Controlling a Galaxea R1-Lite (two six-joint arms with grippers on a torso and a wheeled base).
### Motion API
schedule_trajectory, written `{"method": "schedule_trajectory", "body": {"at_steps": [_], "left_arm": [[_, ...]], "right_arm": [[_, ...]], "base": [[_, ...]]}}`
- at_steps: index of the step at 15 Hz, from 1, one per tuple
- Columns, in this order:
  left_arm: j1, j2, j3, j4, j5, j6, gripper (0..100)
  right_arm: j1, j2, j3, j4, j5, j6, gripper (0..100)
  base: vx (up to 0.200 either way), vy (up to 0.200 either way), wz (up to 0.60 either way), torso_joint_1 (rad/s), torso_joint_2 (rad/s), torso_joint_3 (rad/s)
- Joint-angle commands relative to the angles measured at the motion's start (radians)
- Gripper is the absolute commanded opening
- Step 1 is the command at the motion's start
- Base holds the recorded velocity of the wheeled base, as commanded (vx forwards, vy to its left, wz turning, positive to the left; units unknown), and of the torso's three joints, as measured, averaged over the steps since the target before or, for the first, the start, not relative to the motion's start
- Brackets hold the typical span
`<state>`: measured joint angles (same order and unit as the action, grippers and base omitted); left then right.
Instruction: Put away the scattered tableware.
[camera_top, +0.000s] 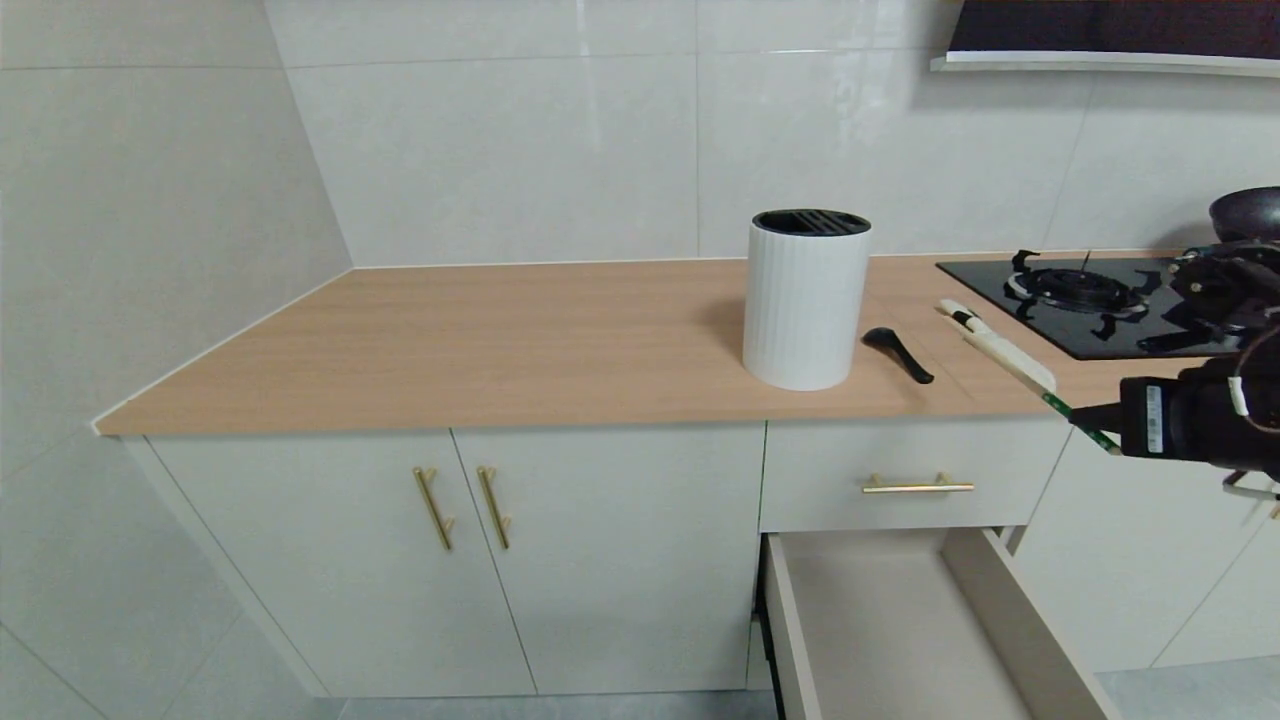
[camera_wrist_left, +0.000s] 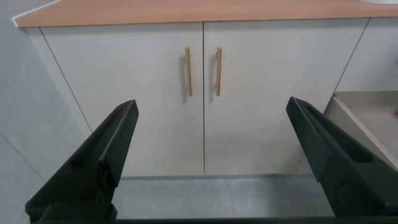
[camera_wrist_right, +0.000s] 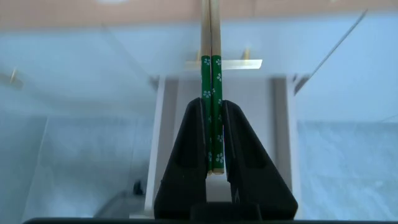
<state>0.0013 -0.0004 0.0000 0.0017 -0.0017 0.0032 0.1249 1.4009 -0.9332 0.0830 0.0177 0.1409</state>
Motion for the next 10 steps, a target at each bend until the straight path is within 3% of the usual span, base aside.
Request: {"method": "schedule_trajectory", "body": {"at_steps": [1, 4, 10], "left_arm": [[0.000, 0.000, 0.000, 0.000, 0.000, 0.000, 100], [0.000, 0.000, 0.000, 0.000, 0.000, 0.000, 100], [0.000, 0.000, 0.000, 0.000, 0.000, 0.000, 100]], "right_arm": [[0.025, -0.132, 0.106, 0.000, 0.007, -0.001, 0], [0.102, -0.177, 0.215, -0.002, 0.005, -0.001, 0], [0.220, -0.177, 0.363, -0.002, 0.007, 0.000, 0]], "base": [[0.000, 0.000, 0.00, 0.000, 0.00, 0.000], [0.000, 0.000, 0.00, -0.085, 0.22, 0.154], [0.000, 0.000, 0.00, -0.148, 0.46, 0.297]]}}
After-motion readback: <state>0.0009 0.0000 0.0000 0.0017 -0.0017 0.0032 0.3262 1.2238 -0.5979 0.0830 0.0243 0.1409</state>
